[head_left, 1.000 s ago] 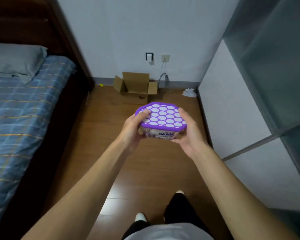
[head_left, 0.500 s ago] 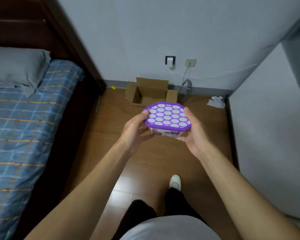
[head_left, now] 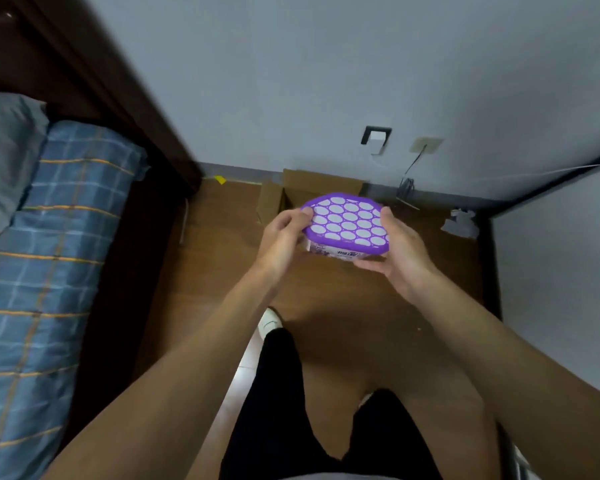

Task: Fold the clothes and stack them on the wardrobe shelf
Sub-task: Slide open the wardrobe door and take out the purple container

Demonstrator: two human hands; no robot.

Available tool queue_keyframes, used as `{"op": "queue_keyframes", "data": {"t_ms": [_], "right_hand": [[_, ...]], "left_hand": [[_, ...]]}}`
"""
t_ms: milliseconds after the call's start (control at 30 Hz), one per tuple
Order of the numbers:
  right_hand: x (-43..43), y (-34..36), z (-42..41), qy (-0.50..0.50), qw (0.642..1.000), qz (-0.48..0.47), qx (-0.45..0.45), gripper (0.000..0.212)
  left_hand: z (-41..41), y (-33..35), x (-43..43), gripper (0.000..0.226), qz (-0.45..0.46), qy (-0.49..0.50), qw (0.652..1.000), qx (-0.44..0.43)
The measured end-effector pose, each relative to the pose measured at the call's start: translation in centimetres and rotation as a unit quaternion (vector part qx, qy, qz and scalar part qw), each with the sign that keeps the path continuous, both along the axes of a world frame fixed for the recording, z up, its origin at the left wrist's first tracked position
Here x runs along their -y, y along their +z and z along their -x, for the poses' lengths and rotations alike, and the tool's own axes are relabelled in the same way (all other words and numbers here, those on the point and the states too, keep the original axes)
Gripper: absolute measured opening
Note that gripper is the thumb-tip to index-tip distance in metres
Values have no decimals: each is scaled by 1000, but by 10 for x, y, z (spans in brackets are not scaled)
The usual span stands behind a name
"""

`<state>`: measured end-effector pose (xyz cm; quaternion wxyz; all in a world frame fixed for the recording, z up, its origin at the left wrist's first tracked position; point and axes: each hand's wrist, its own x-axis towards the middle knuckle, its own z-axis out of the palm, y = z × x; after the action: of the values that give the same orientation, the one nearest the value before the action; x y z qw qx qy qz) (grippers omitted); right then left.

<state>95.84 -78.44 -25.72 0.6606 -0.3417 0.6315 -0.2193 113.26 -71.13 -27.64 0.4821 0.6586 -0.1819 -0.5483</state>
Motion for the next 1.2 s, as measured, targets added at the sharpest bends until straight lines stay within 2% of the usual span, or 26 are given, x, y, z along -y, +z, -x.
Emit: {"op": "queue_keyframes", "data": {"t_ms": [100, 167, 233, 333, 467, 633, 767, 1000, 1200], "right_hand": [[44, -23, -28, -20, 1000, -11, 14, 32], [75, -47, -40, -29, 999, -8, 16, 21], [104, -80, -47, -26, 1000, -2, 4, 13], [144, -144, -58, -11, 1000, -2, -22, 12], [186, -248, -68, 18, 999, -8, -36, 14], [224, -386, -71, 43, 998, -28, -40, 14], [250, -485, -76, 74, 996, -22, -54, 13], [279, -620, -83, 122, 989, -47, -69, 18], [265, -697, -90, 133, 985, -74, -85, 21]], "left_hand": [[-33, -18, 53, 21, -13, -40, 999, 2], [-49, -39, 87, 13, -26, -45, 999, -10], [-59, -71, 118, 15, -41, -47, 998, -10], [-65, -135, 153, 15, -64, -39, 997, -12], [-70, -235, 191, 21, -96, 29, 995, -16], [-72, -367, 243, 21, -125, 37, 991, -7], [-78, -462, 273, 21, -120, -3, 993, 13], [-82, -598, 294, 31, -181, -38, 981, 58], [-79, -673, 288, 16, -233, -12, 967, 102]]}}
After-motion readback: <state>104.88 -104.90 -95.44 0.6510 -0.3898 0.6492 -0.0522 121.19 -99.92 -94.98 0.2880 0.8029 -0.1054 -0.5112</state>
